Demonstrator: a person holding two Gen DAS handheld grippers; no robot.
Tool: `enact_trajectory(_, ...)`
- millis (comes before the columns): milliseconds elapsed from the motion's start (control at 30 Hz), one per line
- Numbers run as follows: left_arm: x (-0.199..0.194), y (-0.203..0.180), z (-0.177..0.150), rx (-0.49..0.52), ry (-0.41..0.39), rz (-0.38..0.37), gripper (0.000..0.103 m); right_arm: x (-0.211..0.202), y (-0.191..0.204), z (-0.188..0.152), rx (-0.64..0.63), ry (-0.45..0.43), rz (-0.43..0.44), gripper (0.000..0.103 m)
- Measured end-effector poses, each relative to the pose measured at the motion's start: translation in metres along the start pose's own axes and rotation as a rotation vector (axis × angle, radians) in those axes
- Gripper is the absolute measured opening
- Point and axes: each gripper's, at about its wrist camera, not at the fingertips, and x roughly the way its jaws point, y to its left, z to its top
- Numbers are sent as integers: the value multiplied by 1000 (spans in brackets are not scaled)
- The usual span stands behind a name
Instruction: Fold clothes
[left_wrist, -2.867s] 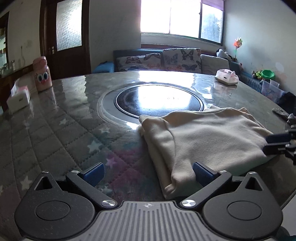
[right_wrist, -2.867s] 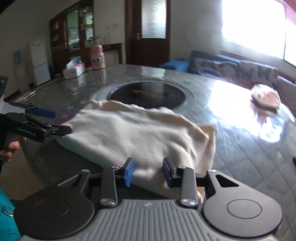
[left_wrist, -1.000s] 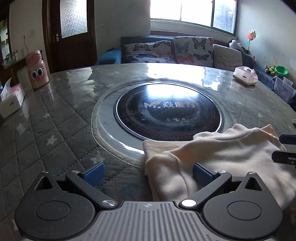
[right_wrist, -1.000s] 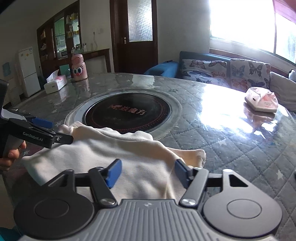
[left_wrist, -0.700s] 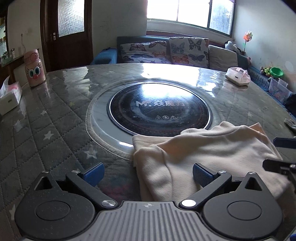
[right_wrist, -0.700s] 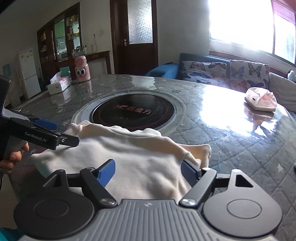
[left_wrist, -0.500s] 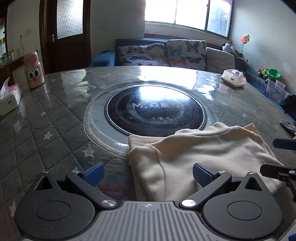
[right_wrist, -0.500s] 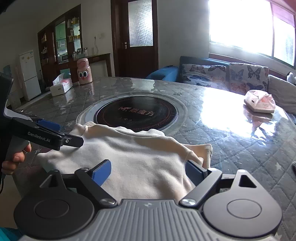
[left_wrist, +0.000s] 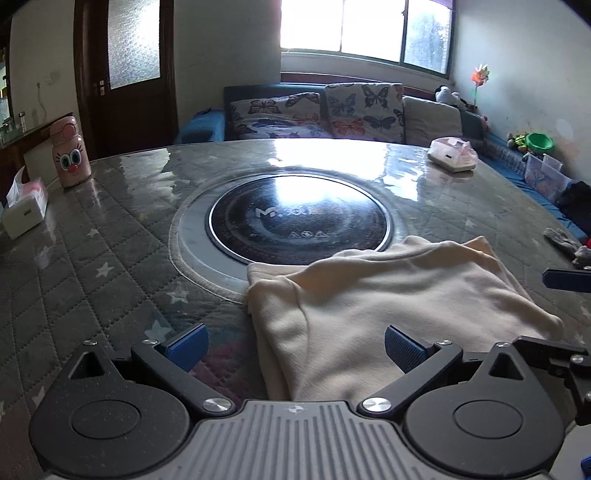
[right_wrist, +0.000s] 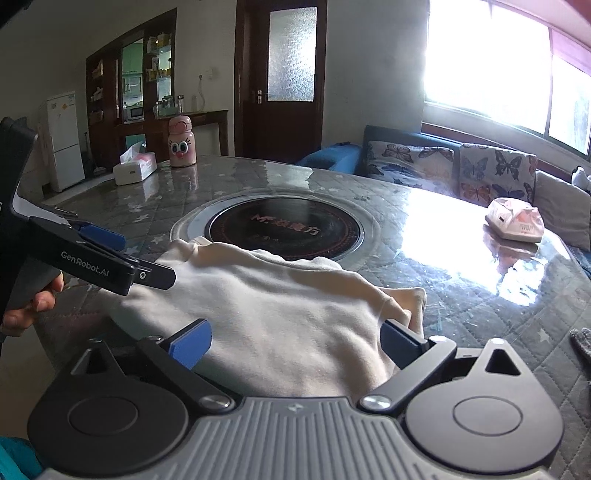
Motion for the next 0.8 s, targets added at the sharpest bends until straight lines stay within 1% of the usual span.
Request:
enact_trajectory(167,-7,-7,-5,9,3,20,103,-8,6,-3,0,-17,-10,100)
enact_trajectory(233,-10,-9,-8,12,9,23,103,-11,9,-4,0,-21,-15,103)
enact_trajectory(333,-13,-14,-14,20,21,16,103,-16,13,-6,-8,-26,-20,103)
enact_trajectory(467,-15,-22,-21,34,40,29,103,-22,17,-9,-13,-33,-22,103)
enact_trajectory(800,-27,-29,-36,26,48,0,103,-36,30,-24,-34,-32,-36,103)
